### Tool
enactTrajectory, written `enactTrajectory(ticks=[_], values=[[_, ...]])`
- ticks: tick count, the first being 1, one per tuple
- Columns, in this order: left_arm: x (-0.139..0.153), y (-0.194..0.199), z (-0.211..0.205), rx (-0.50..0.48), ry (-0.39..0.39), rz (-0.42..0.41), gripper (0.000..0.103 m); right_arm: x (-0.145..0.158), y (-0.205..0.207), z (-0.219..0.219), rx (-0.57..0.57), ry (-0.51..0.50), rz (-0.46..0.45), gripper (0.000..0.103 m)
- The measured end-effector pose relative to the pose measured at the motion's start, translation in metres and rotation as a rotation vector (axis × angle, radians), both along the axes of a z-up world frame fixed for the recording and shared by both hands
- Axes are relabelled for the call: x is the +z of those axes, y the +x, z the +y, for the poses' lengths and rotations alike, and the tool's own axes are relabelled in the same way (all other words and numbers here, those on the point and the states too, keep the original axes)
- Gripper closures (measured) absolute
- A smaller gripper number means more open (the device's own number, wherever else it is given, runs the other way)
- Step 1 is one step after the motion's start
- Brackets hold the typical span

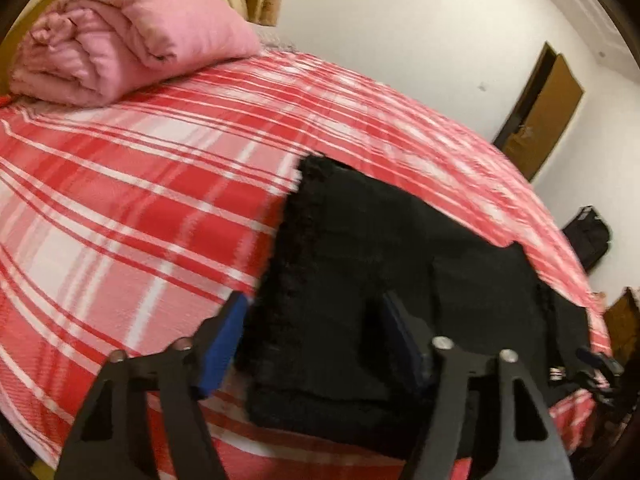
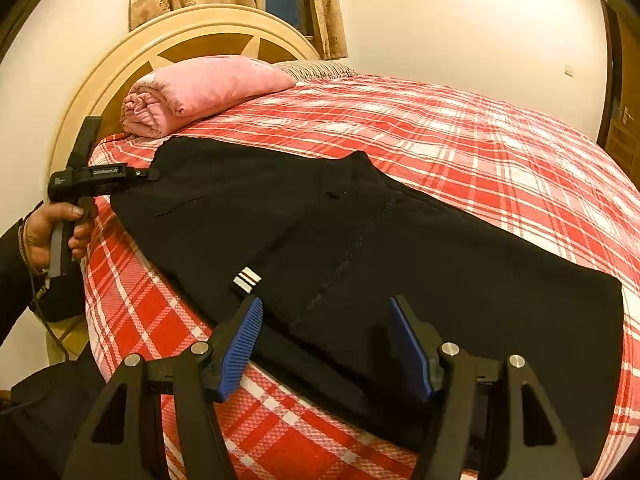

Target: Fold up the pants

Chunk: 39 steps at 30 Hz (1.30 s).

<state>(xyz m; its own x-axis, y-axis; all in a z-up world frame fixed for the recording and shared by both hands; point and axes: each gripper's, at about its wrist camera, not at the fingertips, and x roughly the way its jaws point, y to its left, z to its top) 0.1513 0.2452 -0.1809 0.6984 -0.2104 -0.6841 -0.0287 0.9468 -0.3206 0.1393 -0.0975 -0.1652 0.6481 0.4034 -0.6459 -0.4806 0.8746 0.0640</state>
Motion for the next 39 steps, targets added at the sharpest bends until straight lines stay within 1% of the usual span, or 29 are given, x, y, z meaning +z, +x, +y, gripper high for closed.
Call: enactTrajectory(ticks=[2, 6, 7, 8, 9, 10, 11, 13, 15, 16, 17, 19, 20, 21, 22, 23, 24, 25, 26, 30, 35, 39], values=[[-0.002, 0.003, -0.001, -0.002, 0.012, 0.000, 0.035, 0.001, -0.001, 0.000, 0.002, 0.006, -0.003, 0.037], [-0.006, 0.011, -0.001, -0.030, -0.005, -0.004, 0.034, 0.002, -0.001, -0.004, -0.011, 0.014, -0.004, 0.037], [-0.006, 0.012, -0.001, -0.032, -0.015, -0.007, 0.035, 0.002, -0.001, -0.005, -0.015, 0.019, 0.000, 0.037], [-0.005, 0.010, -0.001, -0.036, -0.017, -0.008, 0.044, 0.002, 0.000, -0.007, -0.019, 0.023, 0.005, 0.037], [-0.003, 0.009, -0.002, -0.043, -0.024, -0.010, 0.049, 0.001, 0.001, -0.008, -0.023, 0.025, 0.008, 0.037], [-0.001, 0.005, -0.002, -0.054, -0.040, -0.013, 0.059, 0.000, 0.002, -0.008, -0.028, 0.026, 0.011, 0.037], [0.001, 0.003, -0.004, -0.067, -0.042, -0.015, 0.064, 0.000, 0.003, -0.009, -0.032, 0.027, 0.013, 0.037], [0.002, 0.001, -0.007, -0.074, -0.004, -0.029, 0.064, 0.000, 0.002, -0.009, -0.032, 0.032, 0.012, 0.037], [0.000, 0.004, -0.007, -0.062, 0.007, -0.038, 0.058, 0.001, 0.000, -0.010, -0.030, 0.031, 0.008, 0.037], [-0.002, 0.007, -0.007, -0.042, 0.014, -0.038, 0.047, 0.001, -0.001, -0.011, -0.032, 0.033, 0.005, 0.037], [-0.003, 0.009, -0.008, -0.035, 0.023, -0.042, 0.041, 0.001, -0.001, -0.011, -0.035, 0.037, 0.004, 0.037], [-0.006, 0.013, -0.013, -0.042, 0.037, -0.045, 0.036, 0.001, -0.001, -0.015, -0.043, 0.048, 0.004, 0.037], [-0.007, 0.015, -0.018, -0.048, 0.059, -0.044, 0.034, 0.001, -0.001, -0.016, -0.047, 0.052, 0.004, 0.037], [-0.006, 0.016, -0.022, -0.052, 0.080, -0.041, 0.035, 0.001, -0.001, -0.017, -0.050, 0.055, 0.004, 0.037], [-0.005, 0.016, -0.022, -0.057, 0.079, -0.037, 0.044, 0.001, -0.001, -0.019, -0.055, 0.061, 0.005, 0.037], [-0.004, 0.016, -0.019, -0.073, 0.044, -0.034, 0.058, 0.001, -0.002, -0.020, -0.058, 0.065, 0.004, 0.037], [-0.002, 0.015, -0.015, -0.083, 0.002, -0.030, 0.064, 0.001, -0.001, -0.021, -0.061, 0.068, 0.004, 0.037], [-0.001, 0.014, -0.013, -0.085, -0.024, -0.030, 0.071, 0.000, -0.001, -0.022, -0.062, 0.069, 0.004, 0.037], [0.001, 0.010, -0.011, -0.087, -0.037, -0.036, 0.075, 0.000, -0.001, -0.023, -0.065, 0.071, 0.004, 0.037], [0.009, 0.002, -0.016, -0.082, -0.023, -0.071, 0.079, 0.002, -0.002, -0.027, -0.075, 0.074, -0.001, 0.037], [0.018, 0.001, -0.013, -0.047, -0.112, -0.099, 0.080, 0.007, -0.002, -0.038, -0.102, 0.095, -0.015, 0.037], [0.037, -0.003, -0.020, -0.061, -0.134, -0.129, 0.080, 0.013, -0.003, -0.050, -0.132, 0.116, -0.021, 0.037]])
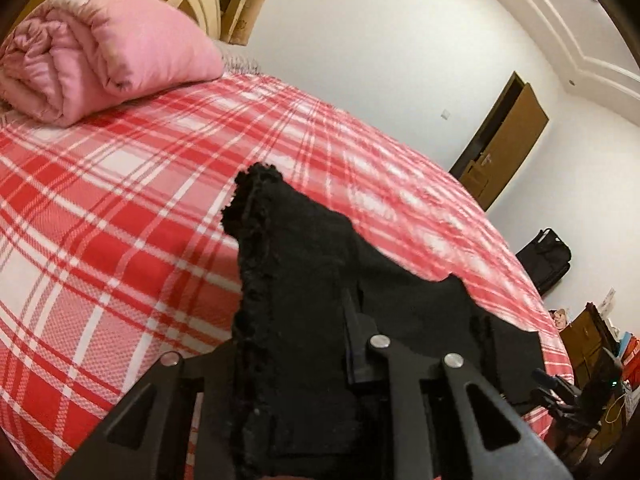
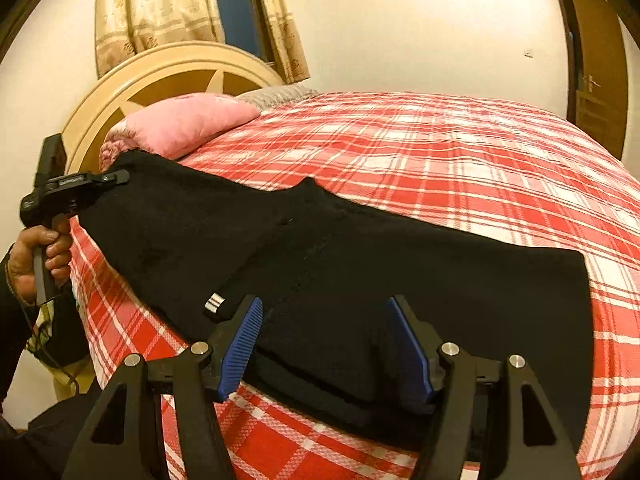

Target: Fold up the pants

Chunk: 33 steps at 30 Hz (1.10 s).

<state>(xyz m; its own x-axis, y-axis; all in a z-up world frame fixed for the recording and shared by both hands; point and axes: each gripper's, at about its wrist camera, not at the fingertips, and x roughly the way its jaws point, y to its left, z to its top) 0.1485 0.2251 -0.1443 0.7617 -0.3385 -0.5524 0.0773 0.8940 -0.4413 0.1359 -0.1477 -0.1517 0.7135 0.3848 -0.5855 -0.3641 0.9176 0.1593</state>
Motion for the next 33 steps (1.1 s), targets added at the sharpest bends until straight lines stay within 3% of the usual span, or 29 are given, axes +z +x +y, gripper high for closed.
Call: enactTrajectory(ticks=[8, 14, 33], values=[[0.055, -0.006, -0.047, -0.097, 0.031, -0.111, 0.081, 0.017, -0.011, -0.031, -0.049, 0.014, -0.037, 0.037], [0.083, 0.001, -0.095, -0.184, 0.063, -0.134, 0.081, 0.026, -0.017, -0.061, -0.089, -0.001, -0.066, 0.037], [0.109, 0.004, -0.266, -0.497, 0.121, -0.126, 0.082, 0.008, -0.014, -0.159, -0.294, 0.047, 0.005, 0.037]])
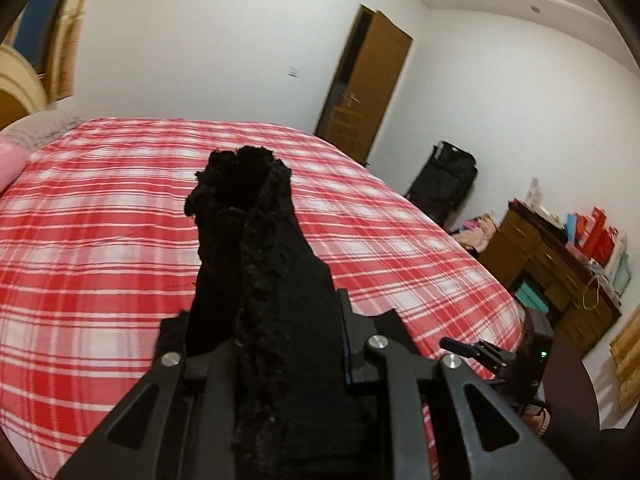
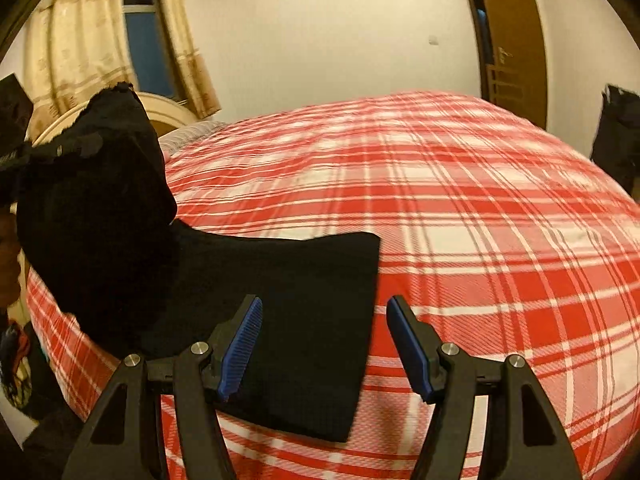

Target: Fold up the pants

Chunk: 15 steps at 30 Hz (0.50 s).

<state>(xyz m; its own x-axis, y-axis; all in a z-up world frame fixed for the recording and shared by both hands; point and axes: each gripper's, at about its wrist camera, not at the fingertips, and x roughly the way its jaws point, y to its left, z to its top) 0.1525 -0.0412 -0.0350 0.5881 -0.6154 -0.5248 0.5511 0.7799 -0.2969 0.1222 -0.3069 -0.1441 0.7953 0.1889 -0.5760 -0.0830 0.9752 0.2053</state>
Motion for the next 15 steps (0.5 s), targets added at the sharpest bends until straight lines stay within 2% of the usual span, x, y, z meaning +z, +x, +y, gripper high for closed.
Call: enactTrajectory(ticks=[4, 15], values=[[-0.011, -0.001, -0.039, -0.044, 0.050, 0.021, 0.082, -0.005, 0.006, -0.012, -0.033, 0.030, 0.019, 0.037], [-0.082, -0.021, -0.145, -0.135, 0.305, 0.034, 0.082, -0.017, 0.014, -0.031, -0.099, 0.094, 0.060, 0.037]])
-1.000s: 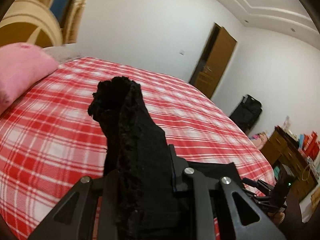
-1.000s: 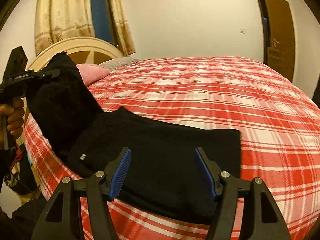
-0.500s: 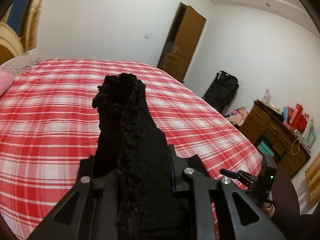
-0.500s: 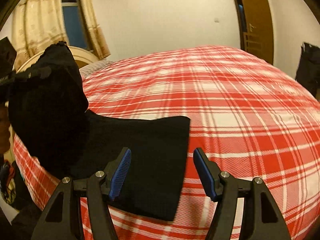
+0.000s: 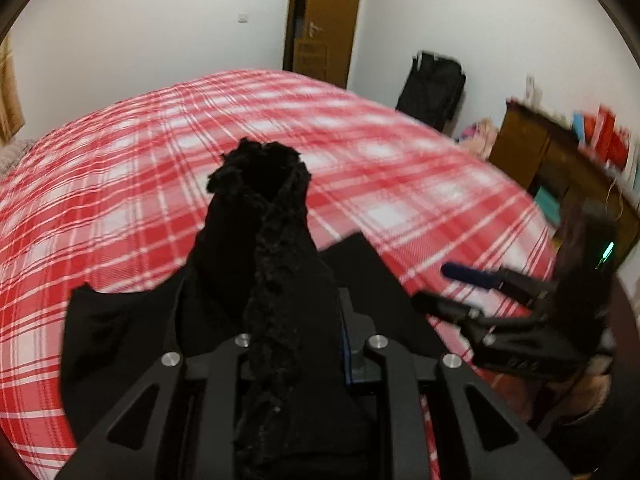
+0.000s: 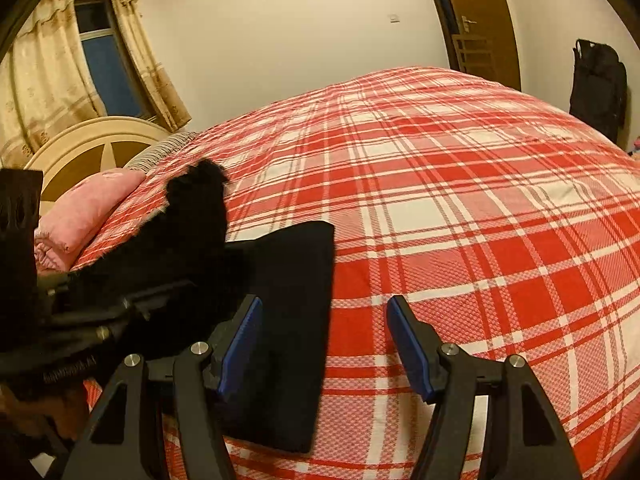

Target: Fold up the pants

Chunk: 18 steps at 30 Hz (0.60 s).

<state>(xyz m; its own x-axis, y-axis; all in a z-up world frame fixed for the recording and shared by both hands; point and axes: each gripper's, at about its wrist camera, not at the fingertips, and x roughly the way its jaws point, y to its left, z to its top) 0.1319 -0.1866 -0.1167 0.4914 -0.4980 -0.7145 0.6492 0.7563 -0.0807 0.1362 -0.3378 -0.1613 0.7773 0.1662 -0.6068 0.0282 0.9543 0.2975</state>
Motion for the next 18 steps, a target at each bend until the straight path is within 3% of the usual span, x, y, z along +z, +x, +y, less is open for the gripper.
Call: enactTrajectory(ticks=[4, 9, 12, 14, 15, 16, 18], values=[[-0.017, -0.009, -0.018, -0.032, 0.039, -0.006, 0.078, -0.005, 0.000, -0.005, -0.015, 0.008, 0.011, 0.037], [-0.006, -0.022, -0.023, -0.077, 0.009, -0.040, 0.067, -0.003, -0.005, -0.014, -0.023, 0.051, -0.012, 0.037], [0.009, -0.035, -0.010, -0.122, -0.044, -0.053, 0.052, 0.003, -0.007, -0.015, -0.020, 0.073, -0.041, 0.037], [0.020, -0.044, 0.000, -0.115, -0.075, -0.092, 0.022, 0.008, -0.010, -0.013, -0.016, 0.079, -0.055, 0.037], [0.026, -0.048, 0.005, -0.121, -0.094, -0.115, 0.015, 0.012, -0.011, -0.012, -0.006, 0.096, -0.060, 0.037], [0.033, -0.055, 0.011, -0.139, -0.118, -0.152, 0.009, 0.015, -0.012, -0.010, 0.010, 0.117, -0.064, 0.037], [0.044, -0.063, 0.018, -0.132, -0.117, -0.217, 0.009, 0.026, -0.014, -0.002, 0.062, 0.140, -0.079, 0.037]])
